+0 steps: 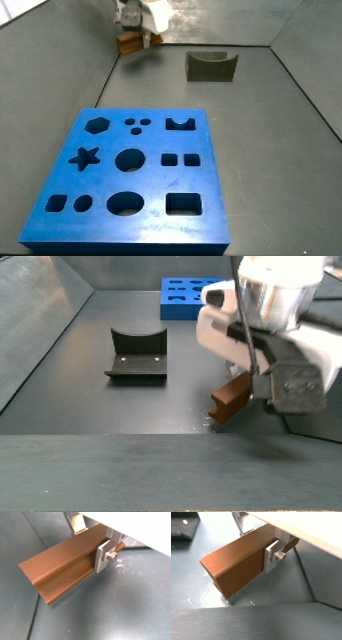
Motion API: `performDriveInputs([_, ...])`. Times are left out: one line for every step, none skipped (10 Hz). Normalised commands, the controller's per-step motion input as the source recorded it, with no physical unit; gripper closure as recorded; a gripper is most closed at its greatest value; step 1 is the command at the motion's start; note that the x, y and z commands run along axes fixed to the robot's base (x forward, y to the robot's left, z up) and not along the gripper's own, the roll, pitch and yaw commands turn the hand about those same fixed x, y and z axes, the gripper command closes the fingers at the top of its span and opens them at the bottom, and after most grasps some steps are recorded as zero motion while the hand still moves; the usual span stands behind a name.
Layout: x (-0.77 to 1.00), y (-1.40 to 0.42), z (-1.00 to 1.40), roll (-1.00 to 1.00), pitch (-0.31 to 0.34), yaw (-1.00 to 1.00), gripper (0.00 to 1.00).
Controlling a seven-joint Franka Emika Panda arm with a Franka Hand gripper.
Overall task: Pick up the arch object. Move up. Place the arch object on the fixture. Regrasp the arch object. Rotate the arch object. Move to above the board. Insert the arch object.
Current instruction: Move up, then place the arch object on the fixture.
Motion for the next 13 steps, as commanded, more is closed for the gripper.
performDriveInputs([-0.01, 0.00, 0.45, 0.01, 0.071, -0.01, 1.00])
performDriveInputs([-0.01, 0.00, 0.27, 0.03, 0.071, -0.02, 1.00])
performDriveInputs([-0.02, 0.00, 0.17, 0.04, 0.070, -0.02, 1.00])
performDriveInputs([0.00, 0.00, 1.00, 0.00, 0.000, 0.00, 1.00])
performDriveInputs([-0.01, 0.00, 1.00, 0.00, 0.011, 0.00, 1.00])
performDriveInputs([-0.02, 0.00, 1.00, 0.00, 0.030, 0.00, 1.00])
performDriveInputs([-0.02, 0.00, 1.00, 0.01, 0.034, -0.01, 1.00])
performDriveInputs([-0.03, 0.00, 1.00, 0.02, 0.041, -0.02, 1.00])
performDriveInputs([-0.03, 0.00, 1.00, 0.04, 0.044, -0.03, 1.00])
performDriveInputs([-0.04, 0.00, 1.00, 0.05, 0.047, -0.03, 1.00])
performDriveInputs([-0.04, 0.00, 1.00, 0.05, 0.055, -0.03, 1.00])
performDriveInputs([-0.04, 0.00, 0.89, 0.06, 0.061, -0.02, 1.00])
performDriveInputs([-0.04, 0.01, 0.80, 0.06, 0.064, -0.02, 1.00])
